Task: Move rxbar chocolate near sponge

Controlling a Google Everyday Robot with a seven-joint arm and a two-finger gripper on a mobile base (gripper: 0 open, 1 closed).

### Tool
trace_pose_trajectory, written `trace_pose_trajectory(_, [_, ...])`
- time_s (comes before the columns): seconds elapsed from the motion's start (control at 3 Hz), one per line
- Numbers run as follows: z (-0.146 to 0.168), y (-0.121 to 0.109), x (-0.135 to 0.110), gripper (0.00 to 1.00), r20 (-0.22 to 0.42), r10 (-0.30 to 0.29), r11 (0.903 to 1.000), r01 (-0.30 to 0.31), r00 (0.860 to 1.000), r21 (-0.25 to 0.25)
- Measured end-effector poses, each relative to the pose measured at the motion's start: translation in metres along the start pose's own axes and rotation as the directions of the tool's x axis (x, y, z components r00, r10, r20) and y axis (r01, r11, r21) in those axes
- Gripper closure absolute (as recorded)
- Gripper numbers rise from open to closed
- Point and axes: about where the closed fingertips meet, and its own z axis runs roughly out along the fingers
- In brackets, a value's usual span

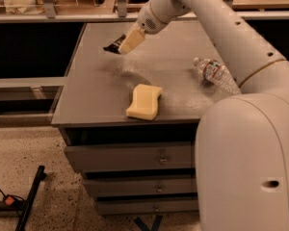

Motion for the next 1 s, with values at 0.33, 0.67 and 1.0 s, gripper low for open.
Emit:
trace_pose_trajectory(0.33, [-0.041, -0.002, -0.01, 1.0, 0.037, -0.046, 0.9989, 0.045, 0.998, 0.013])
trace_pose_trajectory(0.67, [-0.067, 0.0, -0.011, 1.0, 0.057, -0.081, 0.9967, 0.08, 0.995, 0.016])
trace_pose_trajectory(1.0, [-0.086, 0.01, -0.005, 1.0, 0.058, -0.105, 0.9945, 0.105, 0.993, 0.001])
